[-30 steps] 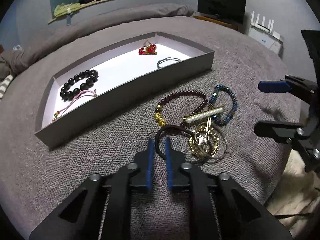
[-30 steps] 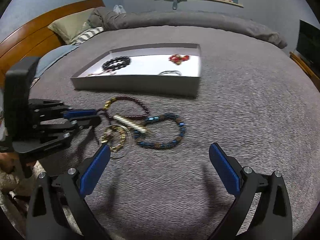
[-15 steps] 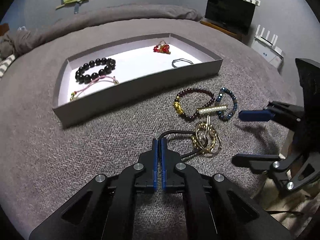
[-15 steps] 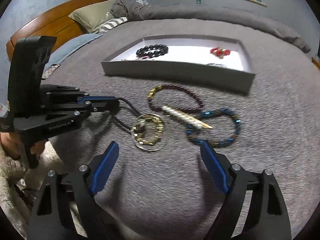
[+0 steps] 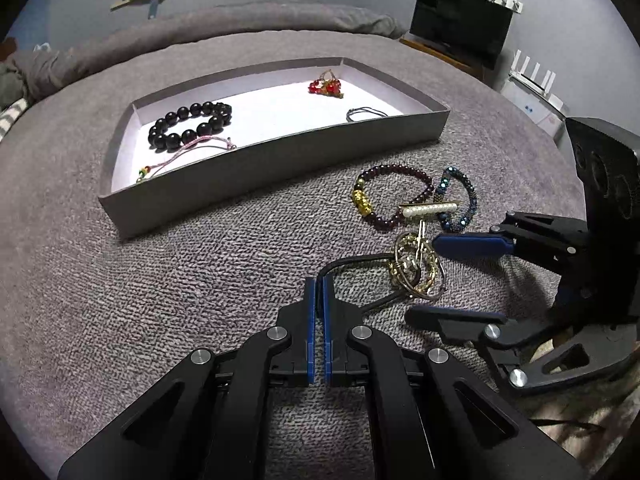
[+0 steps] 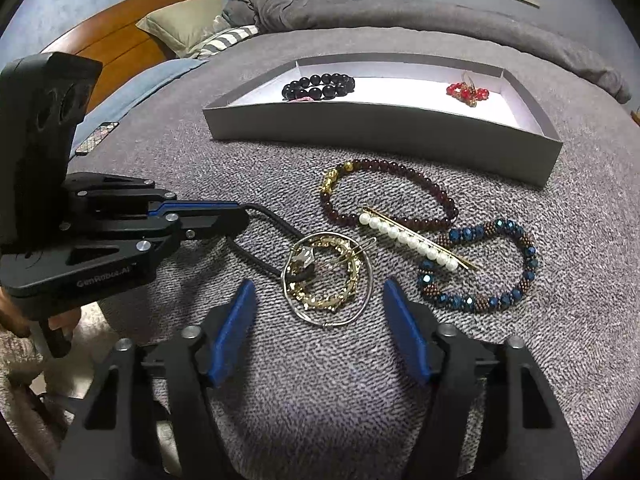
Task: Organize jewelry
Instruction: 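Close the right tool on the large silver bangle while the left tool holds the hair tie, then carry the hair tie and silver bangle with both tools over the tray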
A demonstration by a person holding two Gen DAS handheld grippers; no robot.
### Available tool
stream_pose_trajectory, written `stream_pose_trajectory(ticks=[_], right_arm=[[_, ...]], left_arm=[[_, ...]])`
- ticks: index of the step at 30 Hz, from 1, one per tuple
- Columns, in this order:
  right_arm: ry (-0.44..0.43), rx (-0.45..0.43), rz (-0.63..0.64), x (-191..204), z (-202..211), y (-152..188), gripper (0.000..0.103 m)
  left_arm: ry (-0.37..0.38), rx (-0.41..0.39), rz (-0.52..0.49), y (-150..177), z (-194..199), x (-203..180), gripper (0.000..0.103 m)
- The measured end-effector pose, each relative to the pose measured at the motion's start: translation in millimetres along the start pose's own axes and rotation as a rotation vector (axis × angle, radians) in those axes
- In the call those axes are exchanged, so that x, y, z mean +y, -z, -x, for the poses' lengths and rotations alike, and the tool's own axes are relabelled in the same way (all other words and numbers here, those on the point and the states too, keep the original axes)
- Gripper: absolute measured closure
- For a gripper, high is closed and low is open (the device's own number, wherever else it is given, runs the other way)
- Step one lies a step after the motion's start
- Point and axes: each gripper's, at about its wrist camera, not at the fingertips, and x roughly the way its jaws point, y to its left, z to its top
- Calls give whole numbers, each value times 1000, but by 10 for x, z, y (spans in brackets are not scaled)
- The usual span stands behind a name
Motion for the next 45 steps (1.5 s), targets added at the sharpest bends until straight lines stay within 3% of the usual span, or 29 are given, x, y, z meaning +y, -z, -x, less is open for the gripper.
stream_pose_trajectory(ticks=[3,26,35,45], right_arm=[[14,-3,18,6,1,2,55],[17,-70,-11,-112,221,-73,56],[29,-118,7,-96,430,-202,56],[93,-193,37,-245,586,-697,56]], left_arm=[[0,1,2,-1,-7,1,100],[-7,0,3,-18,19,4,100],[-19,-94,-10,-159,368,35,100],[-56,-216,-10,-540,811,218,100]])
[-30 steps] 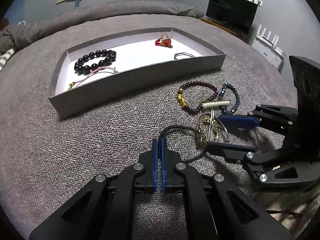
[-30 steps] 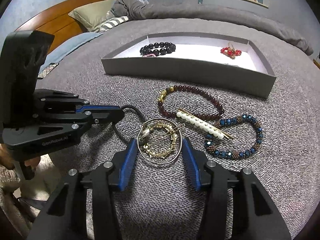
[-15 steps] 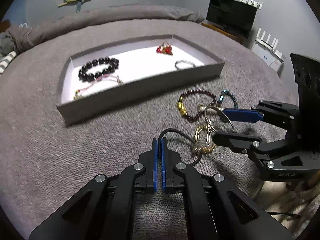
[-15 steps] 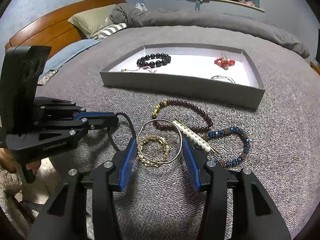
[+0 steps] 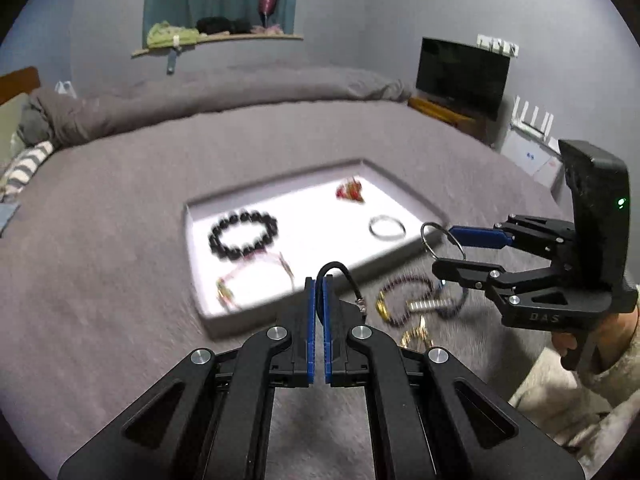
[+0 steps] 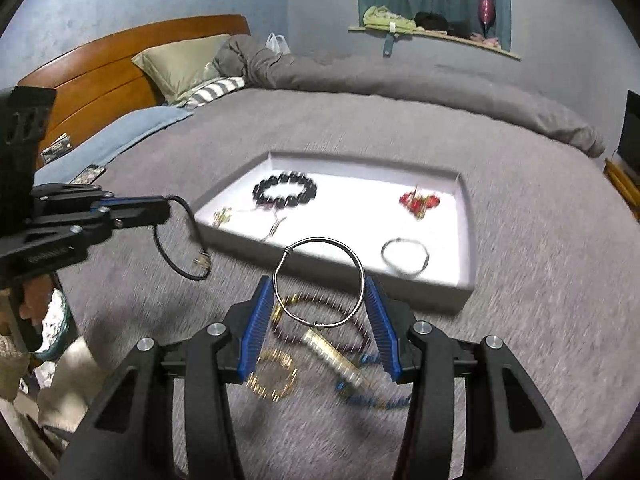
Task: Organize jewelry
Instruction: 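Carry the hair tie and silver bangle with both tools over the tray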
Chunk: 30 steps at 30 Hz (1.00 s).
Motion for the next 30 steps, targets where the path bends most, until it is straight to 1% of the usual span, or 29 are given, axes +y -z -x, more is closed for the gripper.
stream_pose_trajectory(ticks=[3,6,10,15,18,20,23,25,28,30], right_arm=[[30,-4,8,-59,-95,-179,56],[43,5,-1,-137,-241,-334,56],[74,24,-8,-220,-470,-465,56],[78,78,-52,-353,-839,-598,56],[109,117,-66,-427,-1058,-649,56],[128,153,-83,-482,-1197,-668,56],[146,186,-89,-494,-1331,-669,56],[142,204,-103,-505,-1383,-665,56],[136,237,-126,-539,-1464,-637,56],[144,255,-131,-554,-1498,-614,56]], left_arm=[[-8,-27,-9,-186,-12,44,100],[7,-23,-7,-338,-141,80,100],[35,16,17,-534,-497,158,100],[30,54,35,-797,-974,239,100],[32,91,51,-903,-1229,291,100],[22,130,69,-955,-1434,339,100],[13,159,87,-982,-1633,399,100],[20,180,103,-991,-1758,432,100],[24,209,127,-978,-1873,464,100],[9,229,126,-949,-1929,466,100]])
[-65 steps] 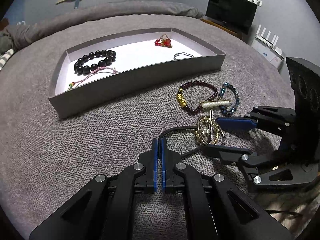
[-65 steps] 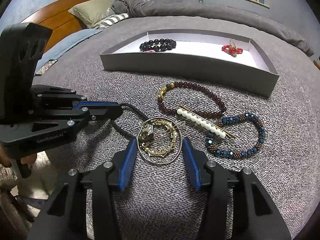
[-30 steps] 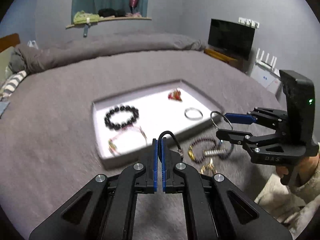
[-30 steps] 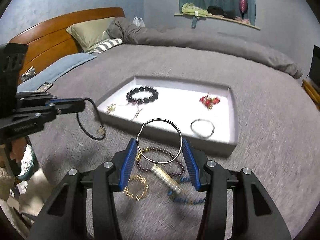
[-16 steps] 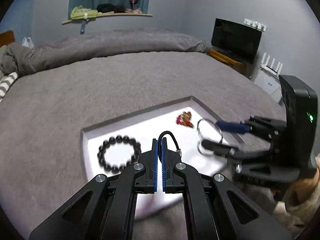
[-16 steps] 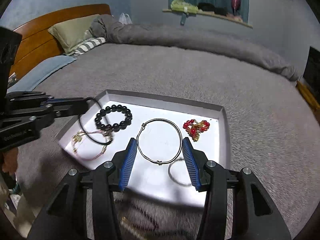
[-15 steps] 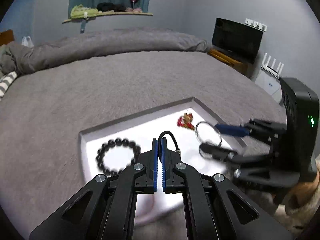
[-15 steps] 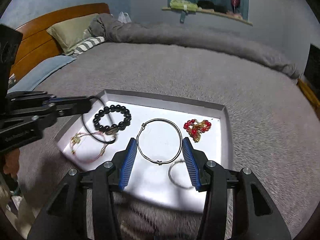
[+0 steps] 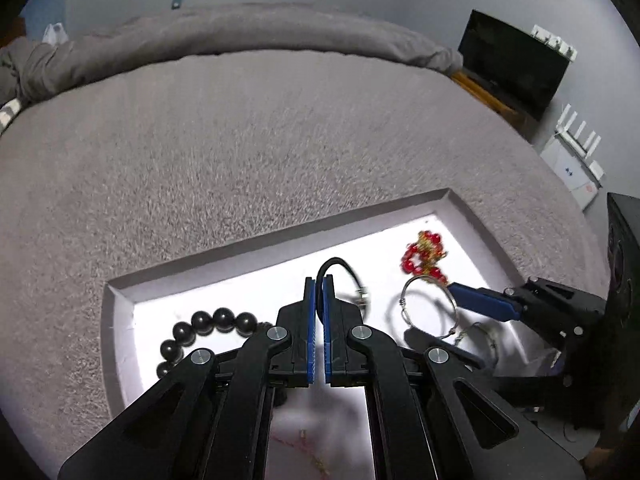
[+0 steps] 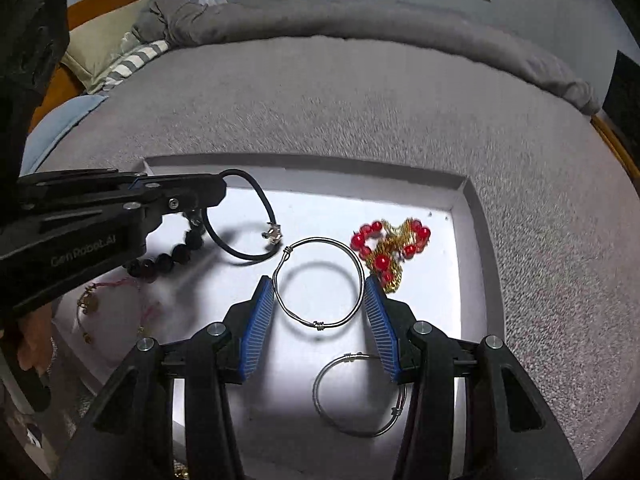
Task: Organize jewelry
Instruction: 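Carry the hair tie and silver bangle with both tools over the tray, then open both tools to drop the hair tie and bangle into the tray, then withdraw both tools from the tray toward the remaining jewelry pile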
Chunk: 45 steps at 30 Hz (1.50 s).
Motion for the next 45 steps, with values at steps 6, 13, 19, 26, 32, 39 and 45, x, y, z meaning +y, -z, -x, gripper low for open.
stream_pose_trajectory(ticks=[6,13,19,26,32,39,45], right_arm=[[18,2,7,-11,-49,25,56],[33,0,19,44,-88,20,56],[45,-2,8,49,-116,-12,56],[66,-21,3,36,-63,8,55],[72,-87,21,62,174,90,44],[104,-204,1,-4,594,279,8],[96,-253,-87,-206,868,411,6]], left_arm=[[-44,8,-20,69,-61,-3,100],[-64,13,-31,63,-83,-17,100],[-77,14,-40,72,-79,-36,99],[-80,-43,-20,98,48,14,73],[-55,-83,28,144,251,95,59],[-65,-198,44,264,694,90,22],[-38,-276,78,368,1057,91,8]])
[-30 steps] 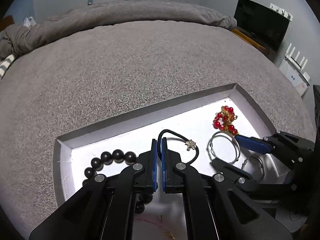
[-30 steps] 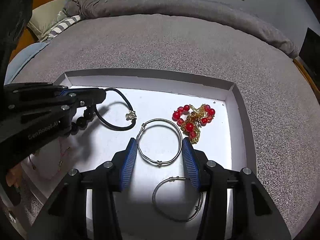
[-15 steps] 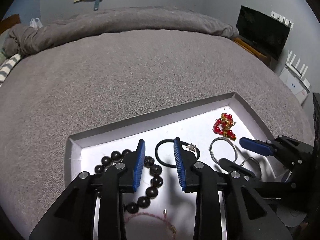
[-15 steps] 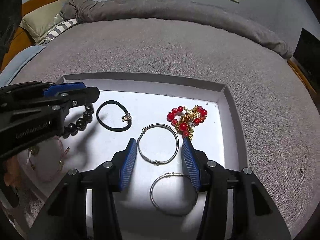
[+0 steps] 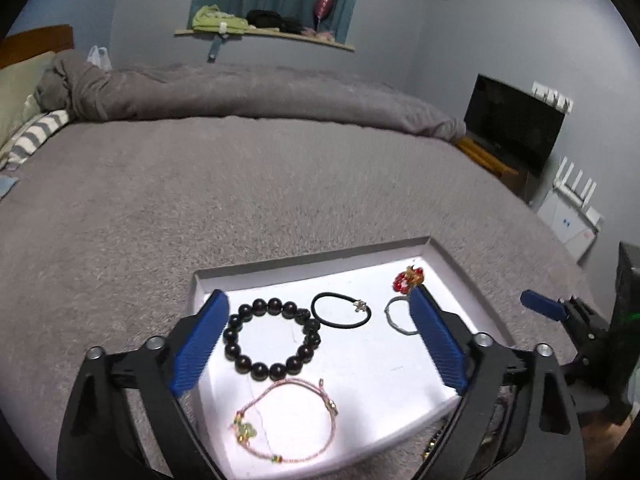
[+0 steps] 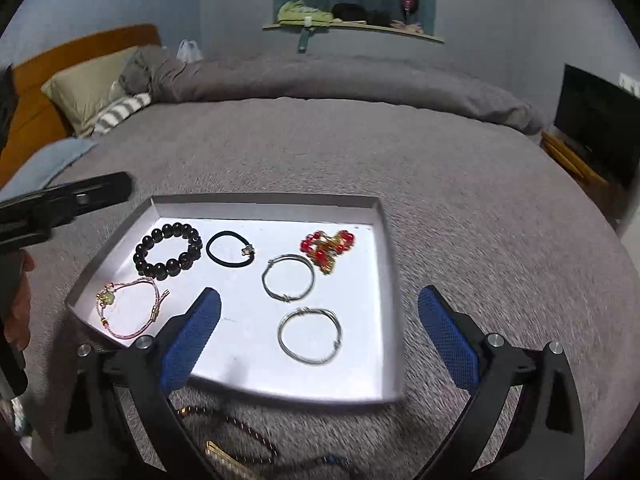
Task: Organize jewelry
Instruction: 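Withdraw both tools from the tray toward the remaining jewelry pile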
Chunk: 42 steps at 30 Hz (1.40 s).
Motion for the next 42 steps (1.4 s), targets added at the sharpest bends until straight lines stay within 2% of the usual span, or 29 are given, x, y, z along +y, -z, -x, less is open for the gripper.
stream_pose_trajectory(ticks=[4,11,20,28,33,38,42], right_arm=[[-1,-41,-43,-125,201,38,6],[-16,-95,-79,-269,511,98,6],[-30,-142,-70,-388,793,215,6],[-2,-156,-49,-485,959,357,6],[28,-123,-32,-531,989,497,6],[24,-107,43,-518,959,690,6],[-50,-63,48,-530,863,813,6]], left_arm=[[-31,-44,-26,61,239,-43,6],[-106,-70,-40,242,530,-13,5],[-127,-83,-13,488,833,55,5],[-159,-67,-105,753,943,-102,5],[-134,-12,-135,969,908,-196,5],[-80,36,-168,1197,830,-356,5],[-35,96,-178,1395,654,-521,5]])
